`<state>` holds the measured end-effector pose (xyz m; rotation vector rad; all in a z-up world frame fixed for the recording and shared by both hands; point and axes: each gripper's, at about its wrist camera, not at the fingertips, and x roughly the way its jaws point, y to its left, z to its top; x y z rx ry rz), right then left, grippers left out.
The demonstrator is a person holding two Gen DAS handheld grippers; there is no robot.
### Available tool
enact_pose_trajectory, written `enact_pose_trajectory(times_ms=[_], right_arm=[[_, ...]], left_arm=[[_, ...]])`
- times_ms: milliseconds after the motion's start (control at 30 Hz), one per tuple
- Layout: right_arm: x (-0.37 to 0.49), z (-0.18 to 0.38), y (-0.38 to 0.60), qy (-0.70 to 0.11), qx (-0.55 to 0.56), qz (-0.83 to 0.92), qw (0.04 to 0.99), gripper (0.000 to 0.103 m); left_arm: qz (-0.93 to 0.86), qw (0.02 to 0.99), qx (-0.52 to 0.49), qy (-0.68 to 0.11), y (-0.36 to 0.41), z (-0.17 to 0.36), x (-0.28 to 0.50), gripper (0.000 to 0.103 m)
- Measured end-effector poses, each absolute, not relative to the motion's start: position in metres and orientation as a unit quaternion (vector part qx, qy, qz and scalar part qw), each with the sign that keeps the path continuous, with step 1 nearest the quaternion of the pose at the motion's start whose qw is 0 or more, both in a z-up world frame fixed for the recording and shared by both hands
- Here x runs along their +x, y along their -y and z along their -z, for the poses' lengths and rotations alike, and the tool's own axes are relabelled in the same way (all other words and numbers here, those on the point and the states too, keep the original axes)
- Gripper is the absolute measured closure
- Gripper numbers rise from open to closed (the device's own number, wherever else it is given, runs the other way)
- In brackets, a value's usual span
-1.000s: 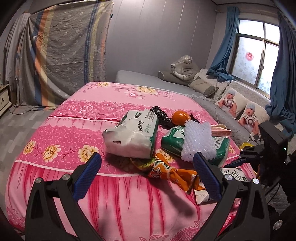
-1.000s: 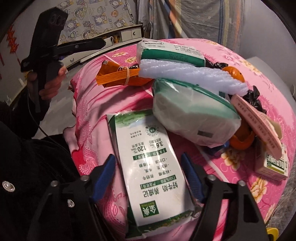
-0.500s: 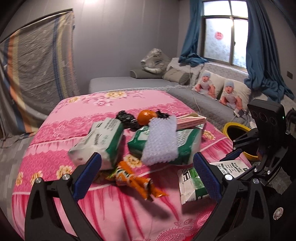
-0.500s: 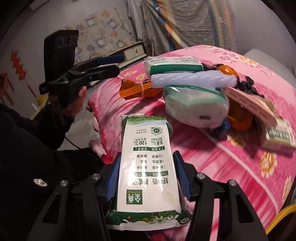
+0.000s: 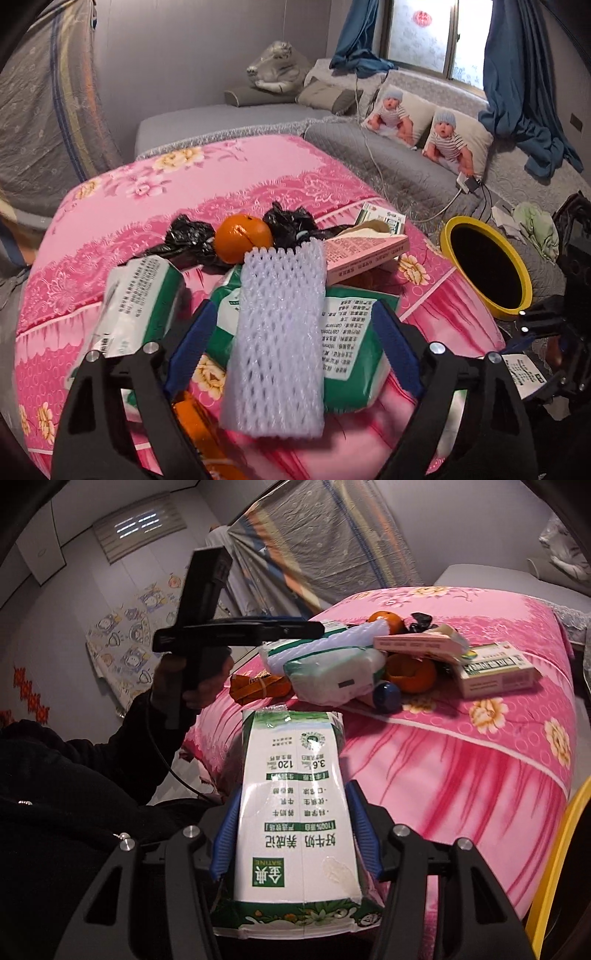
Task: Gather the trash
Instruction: 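Grasp the white-green milk carton with the right gripper while the left grasps the white foam net, then carry both items over the yellow bin and open both grippers to drop them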
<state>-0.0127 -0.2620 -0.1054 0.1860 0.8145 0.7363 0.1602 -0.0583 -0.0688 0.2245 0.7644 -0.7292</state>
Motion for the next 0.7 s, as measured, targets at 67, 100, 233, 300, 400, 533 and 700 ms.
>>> enact_pose_trajectory(times_ms=[67,100,233,300,400,533,700], right_arm=[[-0.014,0.105,0.265,-0.381,0.092,-0.346,0.852,0.051],[-0.015,0.104,0.270,-0.378,0.096,-0.346,0.853,0.051],[-0.021,0.101,0.278,-0.364,0.112,-0.342,0.859,0.051],[-0.021,0.102,0.281,-0.358,0.121,-0.342,0.860,0.051],[-0.021,0.101,0.284,-0.352,0.129,-0.339,0.863,0.051],[-0.023,0.097,0.291,-0.344,0.144,-0.333,0.866,0.051],[-0.024,0.091,0.305,-0.327,0.159,-0.313,0.877,0.051]], left_arm=[[0.341,0.855,0.105,-0.376,0.062,0.075,0.167,0.027],[0.341,0.852,0.102,-0.383,0.063,0.078,0.170,0.032],[0.335,0.844,0.098,-0.408,0.068,0.088,0.181,0.057],[0.334,0.840,0.097,-0.417,0.071,0.092,0.182,0.072],[0.330,0.844,0.091,-0.412,0.069,0.093,0.181,0.090],[0.332,0.860,0.048,-0.384,0.051,0.079,0.174,0.091],[0.342,0.881,0.006,-0.326,0.027,0.048,0.152,0.091]])
